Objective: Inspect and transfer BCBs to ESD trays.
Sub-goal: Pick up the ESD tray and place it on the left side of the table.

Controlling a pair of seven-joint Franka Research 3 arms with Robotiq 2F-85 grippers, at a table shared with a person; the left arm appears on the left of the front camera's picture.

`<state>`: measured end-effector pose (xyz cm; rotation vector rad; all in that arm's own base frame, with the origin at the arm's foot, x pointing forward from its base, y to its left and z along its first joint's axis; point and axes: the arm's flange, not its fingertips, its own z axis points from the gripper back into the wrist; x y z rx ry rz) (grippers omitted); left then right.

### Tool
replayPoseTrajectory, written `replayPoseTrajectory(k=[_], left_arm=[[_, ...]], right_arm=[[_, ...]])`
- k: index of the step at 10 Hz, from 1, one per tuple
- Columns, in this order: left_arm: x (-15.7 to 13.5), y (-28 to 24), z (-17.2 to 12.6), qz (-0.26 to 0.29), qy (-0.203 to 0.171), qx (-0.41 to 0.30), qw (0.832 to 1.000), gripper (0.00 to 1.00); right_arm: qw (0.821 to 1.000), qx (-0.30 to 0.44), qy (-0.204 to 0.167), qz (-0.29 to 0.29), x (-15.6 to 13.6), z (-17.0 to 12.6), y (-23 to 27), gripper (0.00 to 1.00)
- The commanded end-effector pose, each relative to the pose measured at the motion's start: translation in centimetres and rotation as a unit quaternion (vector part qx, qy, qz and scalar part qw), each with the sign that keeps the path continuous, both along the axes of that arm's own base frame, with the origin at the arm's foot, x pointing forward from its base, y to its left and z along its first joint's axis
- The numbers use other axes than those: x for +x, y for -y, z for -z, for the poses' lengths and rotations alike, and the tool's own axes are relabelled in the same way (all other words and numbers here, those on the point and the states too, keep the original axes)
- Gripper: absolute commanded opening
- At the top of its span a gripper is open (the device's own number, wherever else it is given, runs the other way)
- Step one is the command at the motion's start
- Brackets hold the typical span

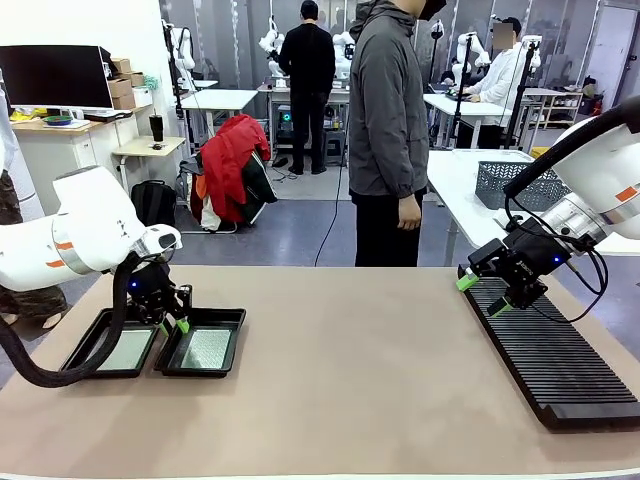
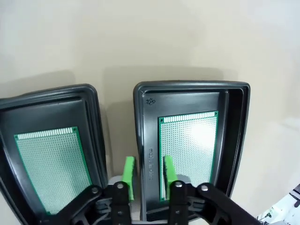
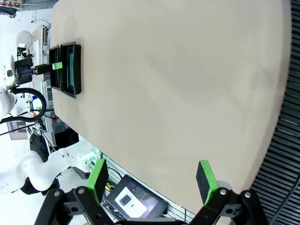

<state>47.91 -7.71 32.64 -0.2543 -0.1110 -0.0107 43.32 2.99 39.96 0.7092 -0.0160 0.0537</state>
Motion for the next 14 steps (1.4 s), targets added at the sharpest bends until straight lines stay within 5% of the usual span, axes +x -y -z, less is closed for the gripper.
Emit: replayPoseTrajectory(k=[1,2,3,4,5,14], left_arm=[[-1.4,0.5,-1.4,0.0,0.002,0.018,1.0,0.76],[-1.8,0.9,-2.1,0.0,0.003,0.027,1.0,0.62],[-2.3,1.1,-2.9,-0.002,0.0,0.037,0.999,0.94],[-3.0,1.2,-4.1,0.0,-0.002,0.048,0.999,0.8],[-4.1,1.1,-5.5,0.001,-0.003,0.061,0.998,1.0],[-9.2,2.7,-13.6,0.0,-0.005,0.134,0.991,1.0]], right_arm=[[1.0,-0.004,-0.002,0.011,0.1,0.0,-0.2,1.0],[1.0,-0.004,-0.002,0.011,0.1,0.0,-0.2,1.0],[1.0,-0.004,-0.002,0.011,0.1,0.0,-0.2,1.0],[1.0,-0.004,-0.002,0.011,0.1,0.0,-0.2,1.0],[1.0,-0.004,-0.002,0.011,0.1,0.0,-0.2,1.0],[1.0,-0.004,-0.002,0.011,0.1,0.0,-0.2,1.0]])
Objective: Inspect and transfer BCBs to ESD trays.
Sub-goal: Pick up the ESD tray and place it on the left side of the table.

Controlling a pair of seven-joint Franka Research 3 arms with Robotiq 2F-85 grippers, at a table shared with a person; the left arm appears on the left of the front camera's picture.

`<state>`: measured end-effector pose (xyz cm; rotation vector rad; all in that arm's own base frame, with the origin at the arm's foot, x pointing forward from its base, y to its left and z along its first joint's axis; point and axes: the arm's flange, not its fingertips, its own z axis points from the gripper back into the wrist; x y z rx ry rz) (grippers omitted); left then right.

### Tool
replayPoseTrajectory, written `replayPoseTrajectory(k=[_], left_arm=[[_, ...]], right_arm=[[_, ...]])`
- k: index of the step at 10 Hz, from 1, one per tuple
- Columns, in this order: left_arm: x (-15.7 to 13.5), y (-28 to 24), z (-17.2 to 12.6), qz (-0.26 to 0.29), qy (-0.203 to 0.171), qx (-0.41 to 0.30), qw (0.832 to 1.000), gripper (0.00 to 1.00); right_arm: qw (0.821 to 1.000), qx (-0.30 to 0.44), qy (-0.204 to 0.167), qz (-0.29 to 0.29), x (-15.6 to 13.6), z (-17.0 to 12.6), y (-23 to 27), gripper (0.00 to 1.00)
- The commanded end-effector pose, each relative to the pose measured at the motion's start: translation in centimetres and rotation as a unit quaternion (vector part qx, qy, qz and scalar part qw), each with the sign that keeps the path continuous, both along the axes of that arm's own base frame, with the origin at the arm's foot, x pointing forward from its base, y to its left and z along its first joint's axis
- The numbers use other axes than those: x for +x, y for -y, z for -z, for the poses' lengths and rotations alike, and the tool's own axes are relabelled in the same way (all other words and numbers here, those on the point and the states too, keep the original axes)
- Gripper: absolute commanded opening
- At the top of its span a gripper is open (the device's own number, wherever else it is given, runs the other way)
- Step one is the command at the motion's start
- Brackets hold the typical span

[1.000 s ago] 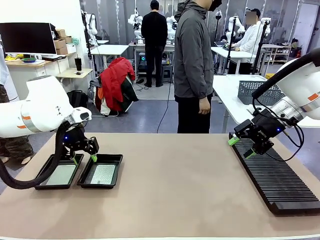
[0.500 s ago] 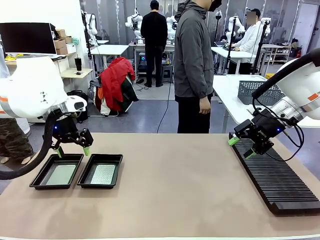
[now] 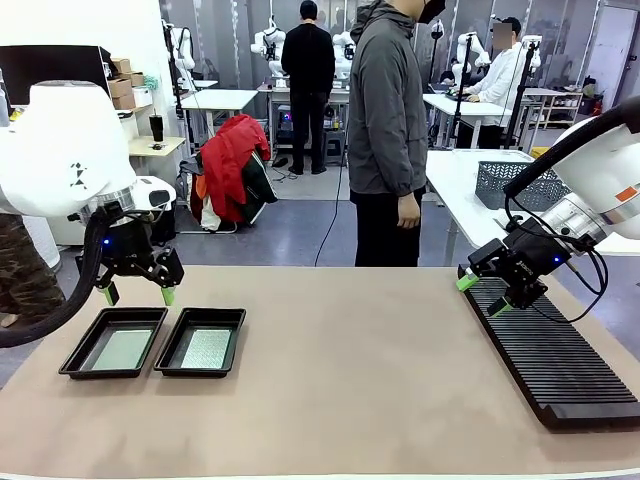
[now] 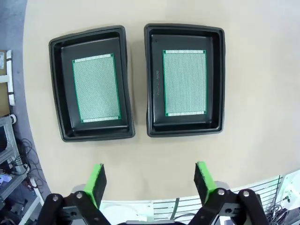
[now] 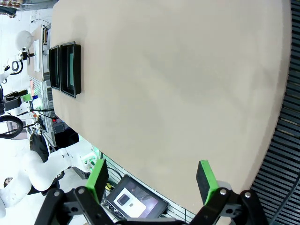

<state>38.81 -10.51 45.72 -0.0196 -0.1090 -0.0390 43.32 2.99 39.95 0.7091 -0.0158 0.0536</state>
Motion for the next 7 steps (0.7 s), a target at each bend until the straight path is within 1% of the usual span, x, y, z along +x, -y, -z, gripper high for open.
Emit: replayPoseTrajectory(k=[1,2,3,4,7], left_arm=[[-0.11,-0.21,-0.75,-0.006,-0.004,0.012,1.0,1.0],[-0.09,-0.31,-0.82,-0.006,-0.003,0.011,1.0,1.0],[-0.38,-0.64,-0.96,-0.014,0.012,-0.006,1.0,1.0],[-0.14,0.03,-0.55,0.0,0.0,0.001,1.0,1.0],[-0.14,0.03,-0.55,0.0,0.0,0.001,1.0,1.0]], right_arm=[[1.0,-0.004,-0.002,0.011,0.12,-0.03,-0.2,1.0],[1.0,-0.004,-0.002,0.011,0.12,-0.03,-0.2,1.0],[1.0,-0.004,-0.002,0.011,0.12,-0.03,-0.2,1.0],[1.0,-0.004,-0.002,0.011,0.12,-0.03,-0.2,1.0],[1.0,-0.004,-0.002,0.011,0.12,-0.03,-0.2,1.0]])
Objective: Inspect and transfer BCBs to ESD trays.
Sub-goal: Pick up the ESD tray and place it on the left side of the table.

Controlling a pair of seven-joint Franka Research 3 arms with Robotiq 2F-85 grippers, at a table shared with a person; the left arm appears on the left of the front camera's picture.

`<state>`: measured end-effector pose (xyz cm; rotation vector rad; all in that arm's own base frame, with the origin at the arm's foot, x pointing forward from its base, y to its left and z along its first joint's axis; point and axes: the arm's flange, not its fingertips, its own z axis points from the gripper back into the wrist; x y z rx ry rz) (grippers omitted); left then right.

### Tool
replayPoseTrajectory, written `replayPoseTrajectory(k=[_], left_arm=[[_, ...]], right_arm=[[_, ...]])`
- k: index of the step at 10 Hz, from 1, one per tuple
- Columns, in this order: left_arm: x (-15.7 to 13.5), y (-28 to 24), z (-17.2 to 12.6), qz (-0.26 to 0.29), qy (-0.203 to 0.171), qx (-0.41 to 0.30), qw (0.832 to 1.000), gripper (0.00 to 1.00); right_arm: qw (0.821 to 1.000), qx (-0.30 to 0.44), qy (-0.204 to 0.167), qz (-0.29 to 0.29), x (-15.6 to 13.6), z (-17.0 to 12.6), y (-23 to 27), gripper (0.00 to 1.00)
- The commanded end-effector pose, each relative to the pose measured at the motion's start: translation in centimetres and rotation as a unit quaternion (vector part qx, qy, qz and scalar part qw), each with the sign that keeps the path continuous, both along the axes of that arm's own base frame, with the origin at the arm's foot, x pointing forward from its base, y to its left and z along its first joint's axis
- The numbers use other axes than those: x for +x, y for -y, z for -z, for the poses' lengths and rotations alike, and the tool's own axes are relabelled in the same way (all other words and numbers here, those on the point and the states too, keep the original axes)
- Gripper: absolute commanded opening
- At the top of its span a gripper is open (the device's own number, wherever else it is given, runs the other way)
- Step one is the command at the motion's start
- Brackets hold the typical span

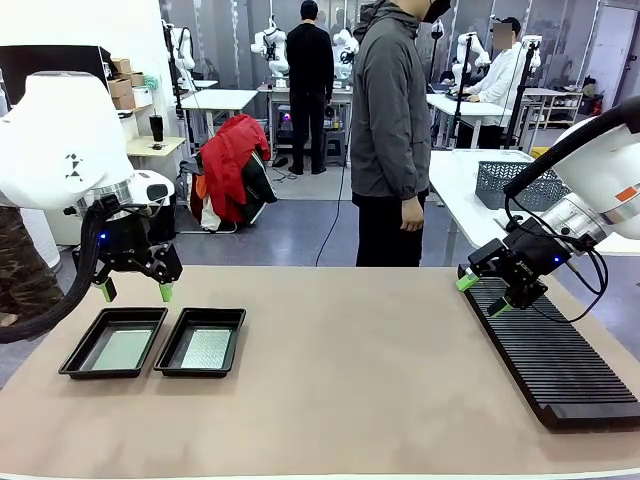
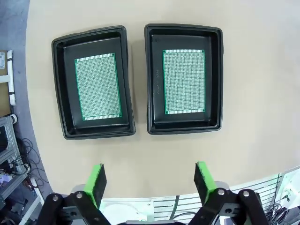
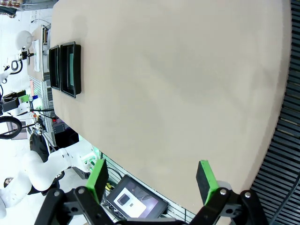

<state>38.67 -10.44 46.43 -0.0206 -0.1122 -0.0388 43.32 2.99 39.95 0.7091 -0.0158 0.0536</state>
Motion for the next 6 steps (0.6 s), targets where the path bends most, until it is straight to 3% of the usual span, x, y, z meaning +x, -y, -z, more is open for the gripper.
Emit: replayPoseTrajectory(k=[1,6], left_arm=[[0.0,0.1,0.16,0.001,-0.002,0.001,1.0,1.0],[0.0,0.1,0.16,0.001,-0.002,0.001,1.0,1.0]], right_arm=[[1.0,-0.004,-0.002,0.011,0.11,-0.03,-0.2,1.0],[1.0,-0.004,-0.002,0.011,0.11,-0.03,-0.2,1.0]])
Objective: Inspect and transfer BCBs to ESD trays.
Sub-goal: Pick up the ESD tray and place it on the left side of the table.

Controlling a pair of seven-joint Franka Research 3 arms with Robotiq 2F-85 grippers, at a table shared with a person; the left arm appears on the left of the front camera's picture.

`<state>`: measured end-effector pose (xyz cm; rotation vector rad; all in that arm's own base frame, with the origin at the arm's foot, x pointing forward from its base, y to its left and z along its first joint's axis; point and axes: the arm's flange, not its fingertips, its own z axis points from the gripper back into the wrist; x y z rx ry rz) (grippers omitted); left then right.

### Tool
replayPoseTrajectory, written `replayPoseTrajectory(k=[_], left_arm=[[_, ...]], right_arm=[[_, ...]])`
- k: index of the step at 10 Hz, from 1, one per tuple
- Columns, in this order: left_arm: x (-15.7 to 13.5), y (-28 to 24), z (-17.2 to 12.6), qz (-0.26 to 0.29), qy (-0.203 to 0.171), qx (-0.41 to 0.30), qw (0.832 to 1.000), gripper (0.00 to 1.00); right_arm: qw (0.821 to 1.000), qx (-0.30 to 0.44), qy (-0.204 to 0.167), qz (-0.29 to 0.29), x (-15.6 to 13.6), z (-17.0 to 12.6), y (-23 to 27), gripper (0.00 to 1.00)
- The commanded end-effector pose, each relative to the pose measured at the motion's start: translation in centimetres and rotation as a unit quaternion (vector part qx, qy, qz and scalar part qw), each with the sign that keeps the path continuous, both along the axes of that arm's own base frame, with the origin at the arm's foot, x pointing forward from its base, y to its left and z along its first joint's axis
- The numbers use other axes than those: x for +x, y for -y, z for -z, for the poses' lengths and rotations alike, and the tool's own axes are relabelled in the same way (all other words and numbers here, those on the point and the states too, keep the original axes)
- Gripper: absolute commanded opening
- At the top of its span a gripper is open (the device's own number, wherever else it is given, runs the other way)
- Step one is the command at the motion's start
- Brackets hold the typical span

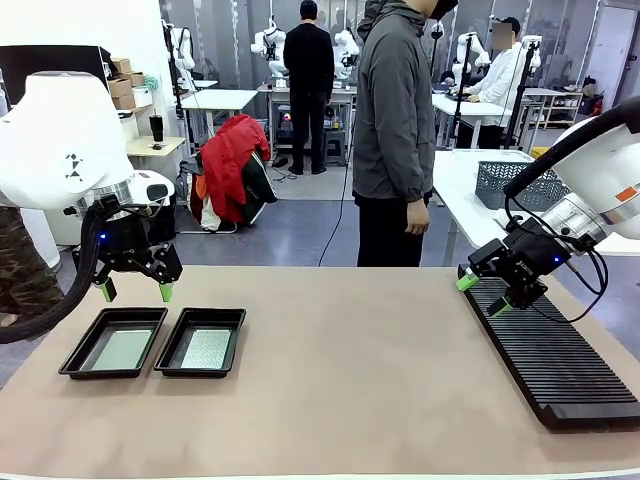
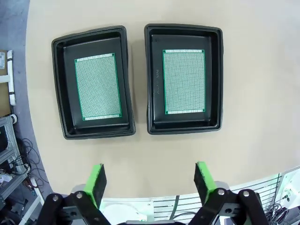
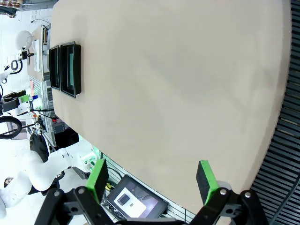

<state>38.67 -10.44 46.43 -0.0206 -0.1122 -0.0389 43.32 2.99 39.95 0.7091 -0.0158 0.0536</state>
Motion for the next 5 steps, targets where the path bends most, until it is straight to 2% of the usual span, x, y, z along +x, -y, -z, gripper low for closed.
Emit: replayPoseTrajectory(k=[1,5], left_arm=[[0.0,0.1,0.16,0.001,-0.002,0.001,1.0,1.0],[0.0,0.1,0.16,0.001,-0.002,0.001,1.0,1.0]], right_arm=[[1.0,-0.004,-0.002,0.011,0.11,-0.03,-0.2,1.0],[1.0,-0.004,-0.002,0.011,0.11,-0.03,-0.2,1.0]])
